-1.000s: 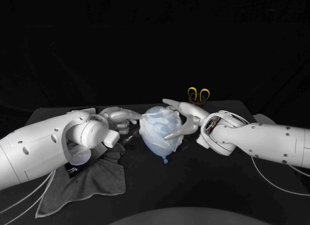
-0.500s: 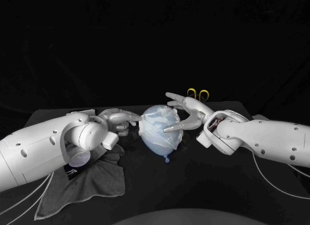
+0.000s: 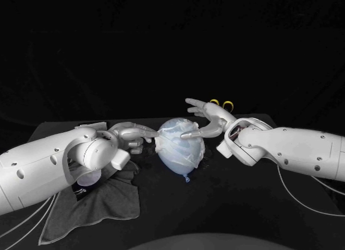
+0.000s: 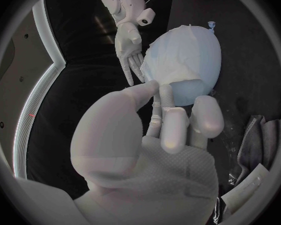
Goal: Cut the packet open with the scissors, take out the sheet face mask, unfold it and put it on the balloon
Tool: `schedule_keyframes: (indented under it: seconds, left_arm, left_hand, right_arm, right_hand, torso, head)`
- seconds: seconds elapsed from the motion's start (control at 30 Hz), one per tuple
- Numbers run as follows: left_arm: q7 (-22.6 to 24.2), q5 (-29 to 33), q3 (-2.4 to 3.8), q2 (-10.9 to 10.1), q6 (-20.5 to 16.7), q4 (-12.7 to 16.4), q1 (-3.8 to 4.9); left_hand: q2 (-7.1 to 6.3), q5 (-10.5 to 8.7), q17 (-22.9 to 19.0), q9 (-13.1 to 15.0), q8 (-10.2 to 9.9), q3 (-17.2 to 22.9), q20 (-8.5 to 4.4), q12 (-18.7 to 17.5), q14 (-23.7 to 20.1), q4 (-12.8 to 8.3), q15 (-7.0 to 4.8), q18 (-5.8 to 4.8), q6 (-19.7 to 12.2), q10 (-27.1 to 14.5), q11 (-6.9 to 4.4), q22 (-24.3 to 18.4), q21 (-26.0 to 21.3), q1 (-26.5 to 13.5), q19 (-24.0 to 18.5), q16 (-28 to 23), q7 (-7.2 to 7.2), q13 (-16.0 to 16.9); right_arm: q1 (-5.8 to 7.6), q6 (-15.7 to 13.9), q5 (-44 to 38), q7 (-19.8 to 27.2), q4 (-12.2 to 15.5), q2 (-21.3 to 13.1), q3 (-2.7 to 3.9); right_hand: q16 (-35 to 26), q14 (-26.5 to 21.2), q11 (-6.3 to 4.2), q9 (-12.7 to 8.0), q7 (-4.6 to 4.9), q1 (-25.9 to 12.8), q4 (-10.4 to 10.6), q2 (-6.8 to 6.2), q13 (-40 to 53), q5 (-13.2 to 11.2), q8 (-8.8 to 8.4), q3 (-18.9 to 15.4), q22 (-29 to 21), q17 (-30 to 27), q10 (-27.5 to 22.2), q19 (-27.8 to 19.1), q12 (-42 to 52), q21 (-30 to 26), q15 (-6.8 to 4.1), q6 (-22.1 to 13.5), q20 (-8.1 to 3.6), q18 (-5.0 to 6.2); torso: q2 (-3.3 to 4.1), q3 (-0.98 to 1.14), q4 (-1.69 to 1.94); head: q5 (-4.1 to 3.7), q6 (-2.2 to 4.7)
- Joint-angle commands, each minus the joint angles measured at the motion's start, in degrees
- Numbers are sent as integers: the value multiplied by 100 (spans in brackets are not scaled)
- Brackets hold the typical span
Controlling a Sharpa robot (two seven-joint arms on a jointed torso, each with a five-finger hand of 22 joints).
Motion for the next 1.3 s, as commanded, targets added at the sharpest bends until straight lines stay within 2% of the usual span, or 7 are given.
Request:
schedule_keyframes:
  seconds: [0.03,0.27,0.53,0.73,0.93,1.1,1.3]
  left_arm:
    - [174,-55,6,9,214,33,8]
    - [240,-104,5,14,214,43,8]
    - [302,-195,5,14,187,31,8]
    - [339,-370,6,7,120,25,9]
    - [347,-773,6,3,66,32,9]
    - [345,-984,7,-2,53,24,9]
    - [272,-1225,8,5,41,-5,10]
  left_hand:
    - [-26,16,-26,-21,-33,-6,-3,25,13,-40,30,123,22,-72,9,-53,-59,38,-76,39,45,9]
    - [-52,15,244,-98,-144,-33,23,-9,28,-53,72,156,-64,-170,55,-203,-157,11,-202,66,95,-5]
    - [-130,15,271,-221,-282,-156,101,-239,-88,-16,152,244,-148,-380,134,-608,-434,-81,-542,84,164,-136]
    - [-301,16,-636,-303,-353,-475,182,-418,-507,104,237,383,-230,-549,213,-1278,-912,-272,-1120,-17,218,-249]
    - [-279,14,-1915,-386,-375,-712,294,-670,-1220,197,349,569,-300,-823,325,-2218,-1664,-222,-1960,-227,291,-415]
    - [-227,15,-2236,-422,-370,-817,339,-738,-1427,317,388,605,-318,-887,363,-2412,-1855,-257,-2117,-287,315,-474]
    - [-296,14,-2126,-455,-370,-1010,368,-741,-1422,466,411,611,-340,-871,383,-2445,-1919,-375,-2126,-270,339,-502]
  right_arm:
    - [38,9,-114,-166,-128,92,8]
    - [65,186,-177,-314,-303,274,9]
    - [68,533,-379,-556,-406,369,5]
    - [63,760,-537,-655,-359,374,0]
    - [60,788,-590,-670,-341,366,-2]
    - [59,761,-604,-665,-344,361,-2]
    - [58,744,-638,-662,-328,357,-2]
  right_hand:
    - [-5,31,-16,11,922,15,5,43,8,18,36,29,6,6,-10,9,10,-6,8,40,-1,-39]
    - [47,220,-55,68,945,14,1,169,33,-14,81,181,25,56,154,47,85,7,-15,160,-3,-24]
    - [270,911,-121,141,948,136,-10,547,82,-148,146,623,111,223,712,229,324,75,-95,336,-7,44]
    - [427,1376,-159,180,947,122,-18,685,90,-161,181,685,144,322,1084,301,448,104,-153,445,-6,100]
    - [483,1550,-174,215,947,129,-23,763,85,-165,211,714,172,351,1259,365,485,128,-177,540,-5,128]
    - [518,1671,-186,244,947,140,-27,830,88,-168,240,763,190,369,1428,412,520,148,-193,628,-4,146]
    - [533,1726,-191,257,947,147,-29,864,90,-168,252,787,194,375,1506,426,534,155,-201,668,-4,153]
  torso:
    - [-2,0,-8]
    - [3,6,-8]
    - [-4,3,-13]
    - [-2,3,-9]
    - [-4,2,-10]
    - [-2,4,-13]
    - [-1,4,-13]
  head:
    - [2,5]
    - [5,13]
    - [-1,7]
    - [-2,9]
    - [0,12]
    - [5,9]
    - [-1,3]
